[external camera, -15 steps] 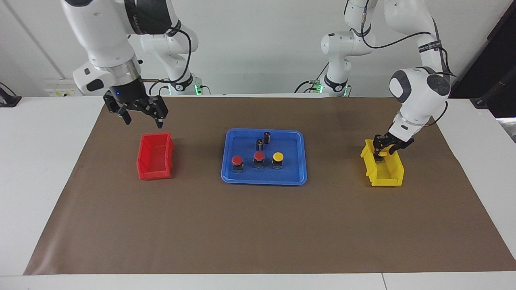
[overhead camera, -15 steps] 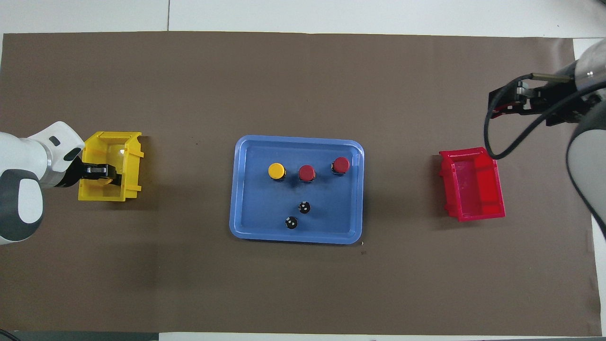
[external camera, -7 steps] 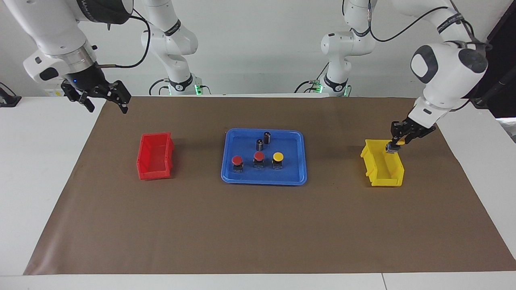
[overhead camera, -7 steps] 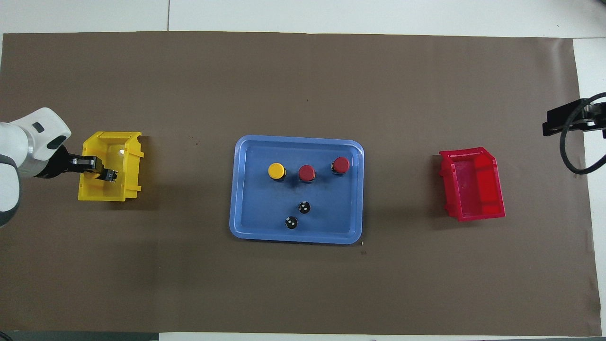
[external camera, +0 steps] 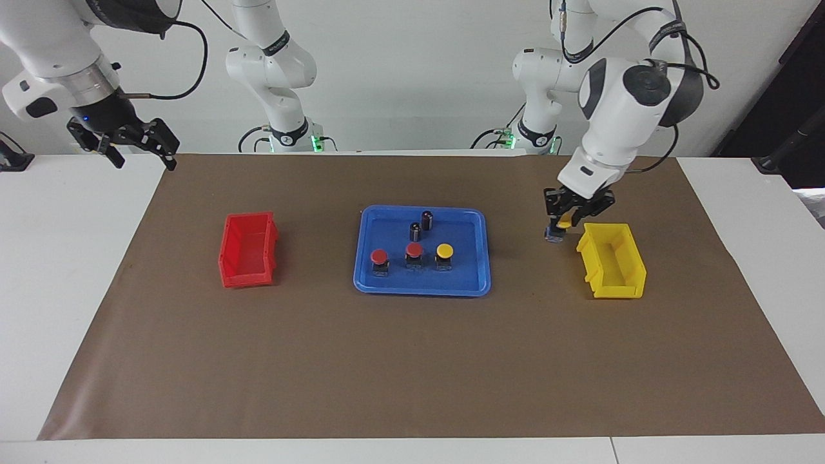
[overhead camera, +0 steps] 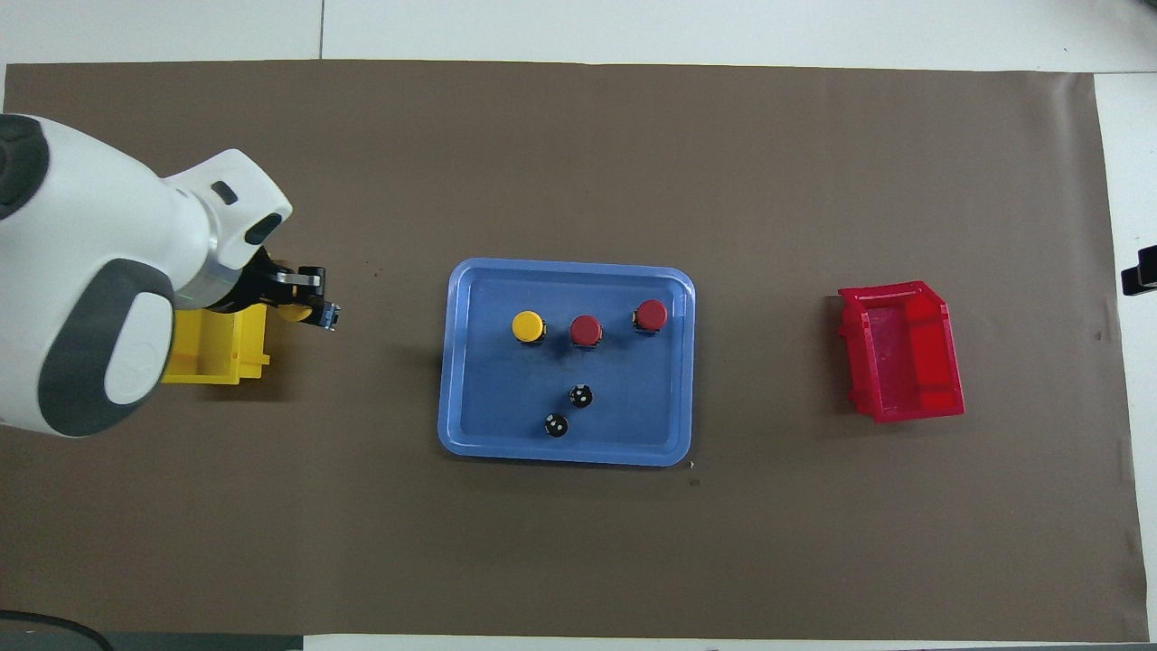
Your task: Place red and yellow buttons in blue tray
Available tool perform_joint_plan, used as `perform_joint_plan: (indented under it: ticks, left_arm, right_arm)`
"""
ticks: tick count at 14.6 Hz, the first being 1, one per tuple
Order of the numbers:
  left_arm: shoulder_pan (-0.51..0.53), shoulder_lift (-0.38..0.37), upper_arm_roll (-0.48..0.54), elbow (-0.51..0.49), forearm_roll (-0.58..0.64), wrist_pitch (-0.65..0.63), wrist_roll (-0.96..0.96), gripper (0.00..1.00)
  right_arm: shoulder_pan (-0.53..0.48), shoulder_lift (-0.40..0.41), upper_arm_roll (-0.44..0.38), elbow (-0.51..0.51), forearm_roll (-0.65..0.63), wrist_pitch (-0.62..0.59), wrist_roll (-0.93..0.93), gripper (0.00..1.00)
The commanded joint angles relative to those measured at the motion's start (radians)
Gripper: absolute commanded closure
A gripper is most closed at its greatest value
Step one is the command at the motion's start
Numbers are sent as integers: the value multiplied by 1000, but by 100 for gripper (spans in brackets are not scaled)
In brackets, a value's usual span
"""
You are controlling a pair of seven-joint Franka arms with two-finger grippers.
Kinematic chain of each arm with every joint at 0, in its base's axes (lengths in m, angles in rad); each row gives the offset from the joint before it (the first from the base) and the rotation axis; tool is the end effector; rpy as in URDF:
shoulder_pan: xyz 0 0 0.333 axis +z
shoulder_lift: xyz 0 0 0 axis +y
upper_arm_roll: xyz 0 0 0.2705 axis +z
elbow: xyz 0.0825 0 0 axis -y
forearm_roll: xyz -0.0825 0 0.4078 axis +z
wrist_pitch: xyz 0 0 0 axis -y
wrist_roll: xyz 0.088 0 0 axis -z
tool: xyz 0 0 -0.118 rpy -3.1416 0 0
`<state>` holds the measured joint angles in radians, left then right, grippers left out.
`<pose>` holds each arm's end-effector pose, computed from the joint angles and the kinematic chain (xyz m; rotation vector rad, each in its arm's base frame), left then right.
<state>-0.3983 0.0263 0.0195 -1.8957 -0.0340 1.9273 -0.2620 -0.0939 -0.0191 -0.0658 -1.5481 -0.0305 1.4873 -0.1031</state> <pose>0.5467 -0.2206 0.4209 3.1058 -0.1632 -0.0075 0.5565 -0.0938 0.5830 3.1160 -0.0911 -0.0705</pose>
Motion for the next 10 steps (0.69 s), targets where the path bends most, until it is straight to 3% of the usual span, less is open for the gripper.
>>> perform_joint_plan:
  ticks: [1, 6, 10]
  left_arm:
    - [-94, 53, 16, -8, -29, 91, -117, 99]
    - [-177, 144, 16, -20, -83, 222, -158, 99]
    - [-198, 165, 16, -46, -83, 252, -158, 99]
  right_arm:
    - [34, -15, -3, -27, -9, -2, -4, 0]
    - [43, -9, 0, -27, -11, -4, -1, 0]
    - [45, -9, 3, -32, -11, 8, 9, 0]
